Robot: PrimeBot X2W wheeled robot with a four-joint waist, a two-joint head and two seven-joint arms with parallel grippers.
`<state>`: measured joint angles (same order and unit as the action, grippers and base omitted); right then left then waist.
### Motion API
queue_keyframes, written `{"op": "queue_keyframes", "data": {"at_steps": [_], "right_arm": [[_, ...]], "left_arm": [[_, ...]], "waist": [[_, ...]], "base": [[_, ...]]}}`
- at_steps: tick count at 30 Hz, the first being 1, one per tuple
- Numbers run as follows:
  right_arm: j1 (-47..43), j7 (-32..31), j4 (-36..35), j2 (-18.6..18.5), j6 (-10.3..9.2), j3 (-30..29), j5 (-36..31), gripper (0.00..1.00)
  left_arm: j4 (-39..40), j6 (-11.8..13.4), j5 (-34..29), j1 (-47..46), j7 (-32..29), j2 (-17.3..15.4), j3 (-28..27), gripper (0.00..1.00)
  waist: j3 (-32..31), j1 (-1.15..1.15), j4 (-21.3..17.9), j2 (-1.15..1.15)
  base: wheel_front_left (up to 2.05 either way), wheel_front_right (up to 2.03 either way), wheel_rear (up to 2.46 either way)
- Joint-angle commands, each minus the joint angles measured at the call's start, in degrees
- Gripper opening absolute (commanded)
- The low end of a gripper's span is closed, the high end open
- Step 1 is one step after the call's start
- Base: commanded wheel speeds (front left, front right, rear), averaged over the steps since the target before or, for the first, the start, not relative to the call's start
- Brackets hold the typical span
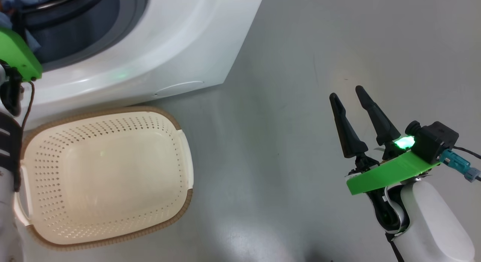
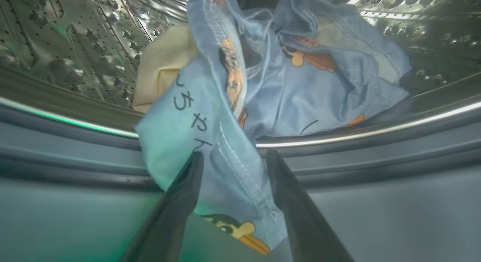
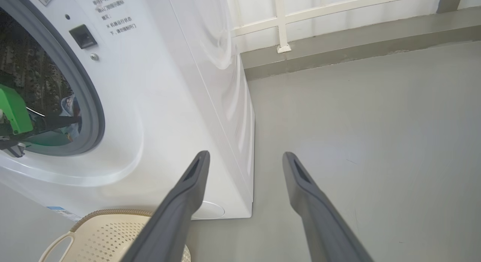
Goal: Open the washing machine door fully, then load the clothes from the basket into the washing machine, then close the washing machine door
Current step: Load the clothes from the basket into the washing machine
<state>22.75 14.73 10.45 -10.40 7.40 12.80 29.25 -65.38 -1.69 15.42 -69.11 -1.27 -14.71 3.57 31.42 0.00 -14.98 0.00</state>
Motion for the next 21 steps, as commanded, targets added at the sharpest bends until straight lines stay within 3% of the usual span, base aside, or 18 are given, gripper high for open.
{"op": "queue_keyframes", "data": {"at_steps": [1,3,4,9,21], "right_arm": [[0.2,0.3,-1.3,0.1,0.09,1.2,1.2,1.00],[0.3,0.3,-1.3,0.0,0.09,1.1,1.2,1.00],[0.3,0.3,-1.3,0.1,0.09,1.1,1.2,1.00],[0.3,0.3,-1.3,0.3,0.09,1.0,1.1,1.00],[1.2,0.3,-1.6,0.8,0.09,1.6,1.3,1.00]], "left_arm": [[0.1,0.5,0.1,-1.6,-0.7,-2.6,-0.3,0.58],[-1.4,1.0,0.1,-2.7,-1.5,-2.6,-0.1,0.25],[-2.3,1.2,0.1,-3.2,-2.2,-2.7,0.0,0.00],[-4.5,1.6,0.3,-5.4,-3.5,-2.6,0.4,0.00],[-2.5,-2.2,-2.4,-11.0,9.2,-1.5,5.0,0.00]], "waist": [[0.4,0.00,-0.3,0.00],[0.8,0.00,-0.4,0.00],[0.9,0.00,-0.5,0.00],[1.2,0.00,-0.7,0.00],[4.0,0.00,-1.9,0.00]], "base": [[0.00,0.00,0.00],[0.00,0.00,0.00],[0.00,0.00,0.00],[0.00,0.00,0.00],[0.00,0.00,0.00]]}}
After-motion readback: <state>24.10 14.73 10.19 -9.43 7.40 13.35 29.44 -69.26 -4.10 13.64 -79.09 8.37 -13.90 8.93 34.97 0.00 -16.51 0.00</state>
